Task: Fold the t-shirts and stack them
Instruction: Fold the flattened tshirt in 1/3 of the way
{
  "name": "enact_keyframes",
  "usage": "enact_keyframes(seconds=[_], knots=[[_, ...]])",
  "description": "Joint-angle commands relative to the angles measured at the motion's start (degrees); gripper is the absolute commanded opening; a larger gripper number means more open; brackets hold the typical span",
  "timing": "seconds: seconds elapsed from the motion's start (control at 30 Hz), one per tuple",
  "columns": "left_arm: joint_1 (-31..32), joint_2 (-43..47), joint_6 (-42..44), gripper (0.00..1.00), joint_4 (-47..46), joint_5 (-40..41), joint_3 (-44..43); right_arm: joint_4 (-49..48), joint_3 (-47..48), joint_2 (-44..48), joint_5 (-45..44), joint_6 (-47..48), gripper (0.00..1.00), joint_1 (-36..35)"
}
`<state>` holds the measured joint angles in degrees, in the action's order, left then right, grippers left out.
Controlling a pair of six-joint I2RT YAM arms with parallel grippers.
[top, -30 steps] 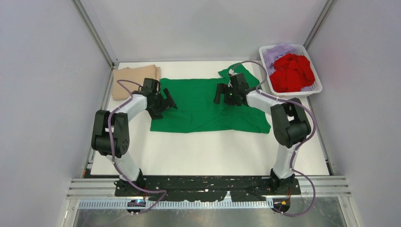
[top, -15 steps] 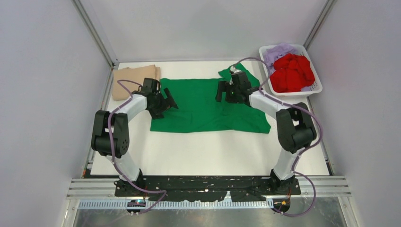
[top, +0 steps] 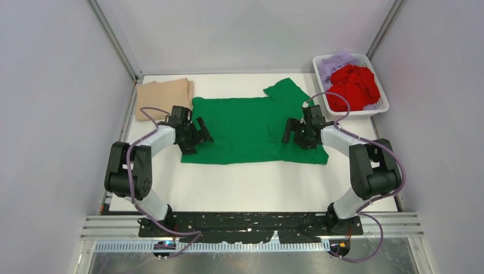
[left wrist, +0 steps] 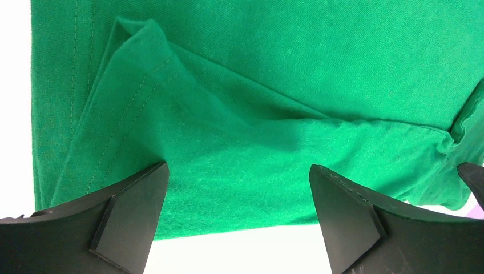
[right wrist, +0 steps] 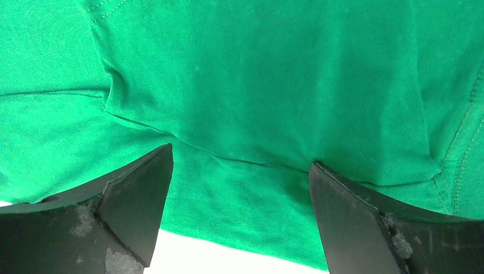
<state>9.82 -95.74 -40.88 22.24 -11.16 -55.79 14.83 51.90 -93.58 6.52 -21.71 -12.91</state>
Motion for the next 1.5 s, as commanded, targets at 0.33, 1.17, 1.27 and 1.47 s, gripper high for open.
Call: enact_keyframes(seconds=[0.33,1.17,1.27,1.47], knots=[[4.8,19.6,-2.0,1.0,8.2,1.6,22.2,24.7,-16.0,15.6,-3.9,-1.8,0.95,0.3],[10.0,47.3,-10.6,1.0,19.5,3.3,31.3,26.6,-19.2,29.9,-4.0,-4.7,0.95,0.2],[10.0,46.7,-10.0,1.0,16.6,3.5,28.8,25.4,-17.0,32.4,-4.2,-2.7,0.95,0.3],[10.0,39.5,-8.1,1.0,9.3,3.9,21.3,21.0,-13.2,35.4,-4.0,-0.4,0.95,0.2]])
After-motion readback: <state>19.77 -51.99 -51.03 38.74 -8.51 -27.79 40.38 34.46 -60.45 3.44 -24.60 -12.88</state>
